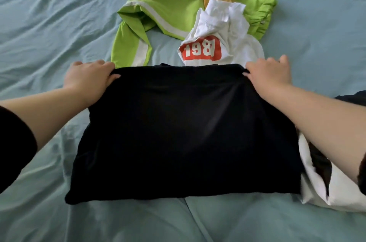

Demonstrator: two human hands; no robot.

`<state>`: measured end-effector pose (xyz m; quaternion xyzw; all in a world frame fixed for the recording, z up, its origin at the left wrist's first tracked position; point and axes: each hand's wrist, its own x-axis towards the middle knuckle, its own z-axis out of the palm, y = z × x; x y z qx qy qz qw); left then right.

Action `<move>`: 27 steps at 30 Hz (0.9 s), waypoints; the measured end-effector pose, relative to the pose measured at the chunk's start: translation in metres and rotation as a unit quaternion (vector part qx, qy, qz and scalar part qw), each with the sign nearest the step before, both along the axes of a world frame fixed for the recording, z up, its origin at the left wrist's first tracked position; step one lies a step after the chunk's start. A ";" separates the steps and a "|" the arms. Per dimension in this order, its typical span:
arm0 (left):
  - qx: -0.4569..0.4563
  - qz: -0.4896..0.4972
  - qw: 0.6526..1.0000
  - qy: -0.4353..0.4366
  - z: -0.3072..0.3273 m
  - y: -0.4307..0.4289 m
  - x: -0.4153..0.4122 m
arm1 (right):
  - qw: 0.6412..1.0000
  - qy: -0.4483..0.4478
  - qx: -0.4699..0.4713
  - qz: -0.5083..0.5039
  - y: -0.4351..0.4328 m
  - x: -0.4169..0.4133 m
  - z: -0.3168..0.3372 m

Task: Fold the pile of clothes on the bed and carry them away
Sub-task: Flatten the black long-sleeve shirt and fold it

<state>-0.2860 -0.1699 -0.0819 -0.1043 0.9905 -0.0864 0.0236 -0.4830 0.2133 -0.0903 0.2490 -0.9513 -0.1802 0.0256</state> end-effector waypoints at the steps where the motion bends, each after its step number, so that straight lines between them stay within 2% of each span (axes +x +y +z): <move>1: -0.001 0.028 1.000 -0.011 -0.001 0.005 -0.006 | 1.000 -0.001 0.009 -0.017 -0.007 -0.001 0.001; 3: 0.023 0.104 0.993 -0.043 -0.007 0.022 -0.012 | 0.999 -0.018 -0.002 -0.047 -0.020 0.008 -0.003; 5: 0.083 0.140 0.986 -0.045 -0.018 0.053 -0.008 | 0.997 -0.054 -0.055 -0.021 -0.032 0.037 -0.015; 7: 0.113 0.069 0.991 -0.015 -0.034 0.087 0.008 | 0.988 -0.104 -0.102 0.057 -0.042 0.080 -0.031; 9: 0.104 -0.016 0.994 -0.017 -0.050 0.096 0.033 | 0.978 -0.144 -0.099 0.111 -0.033 0.109 -0.046; 11: 0.085 -0.004 0.995 -0.060 -0.066 0.069 0.053 | 0.982 -0.151 -0.083 0.076 -0.003 0.098 -0.063; 14: 0.086 0.091 0.984 -0.127 -0.093 0.028 0.061 | 0.980 -0.172 -0.066 -0.075 0.037 0.059 -0.093; 18: 0.069 0.083 0.983 -0.149 -0.095 0.036 0.052 | 0.982 -0.158 -0.040 -0.093 0.026 0.058 -0.101; 20: 0.084 0.108 0.978 -0.155 -0.082 0.047 0.055 | 0.979 -0.157 -0.078 -0.107 0.020 0.077 -0.084; 21: 0.109 0.120 0.977 -0.138 -0.074 0.058 0.059 | 0.977 -0.165 -0.104 -0.090 0.013 0.093 -0.076; 23: 0.163 0.096 0.978 -0.086 -0.066 0.094 0.075 | 0.974 -0.173 -0.145 0.032 -0.001 0.145 -0.067; 25: 0.154 -0.013 0.986 -0.057 -0.070 0.129 0.102 | 0.957 -0.159 -0.145 0.195 -0.007 0.197 -0.074; 27: 0.101 -0.124 0.984 -0.075 -0.080 0.129 0.127 | 0.947 -0.167 -0.097 0.259 0.013 0.208 -0.083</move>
